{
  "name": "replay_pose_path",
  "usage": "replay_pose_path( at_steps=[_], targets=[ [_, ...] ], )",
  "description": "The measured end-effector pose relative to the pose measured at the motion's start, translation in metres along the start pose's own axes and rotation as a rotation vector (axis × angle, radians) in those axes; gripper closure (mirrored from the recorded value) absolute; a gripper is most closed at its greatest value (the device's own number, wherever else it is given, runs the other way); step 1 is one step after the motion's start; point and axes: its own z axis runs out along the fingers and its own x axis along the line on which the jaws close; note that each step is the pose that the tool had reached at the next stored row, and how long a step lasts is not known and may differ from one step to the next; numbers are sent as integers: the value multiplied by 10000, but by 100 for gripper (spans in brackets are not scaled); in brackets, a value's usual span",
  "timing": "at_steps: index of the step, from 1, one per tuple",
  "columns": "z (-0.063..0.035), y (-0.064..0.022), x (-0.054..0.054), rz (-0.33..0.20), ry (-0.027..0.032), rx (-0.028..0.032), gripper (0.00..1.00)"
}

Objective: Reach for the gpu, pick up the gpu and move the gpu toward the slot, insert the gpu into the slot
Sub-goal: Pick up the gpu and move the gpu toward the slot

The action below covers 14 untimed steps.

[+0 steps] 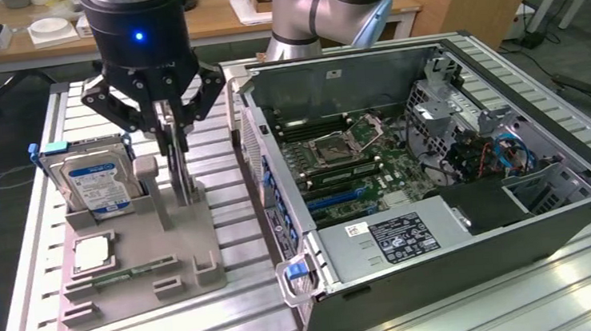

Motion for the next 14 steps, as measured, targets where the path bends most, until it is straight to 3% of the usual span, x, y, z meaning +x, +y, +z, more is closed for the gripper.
replay_pose_path(
  at_steps=[2, 4, 7, 8, 14],
  targets=[
    [-20, 0, 0, -1, 3, -45, 74],
    [-32, 1, 0, 0, 23, -140, 74],
    [-37, 1, 0, 2, 82, -441, 74],
    [-39, 1, 0, 3, 91, -491, 74],
    [-63, 1, 0, 2, 90, -478, 74]
  ],
)
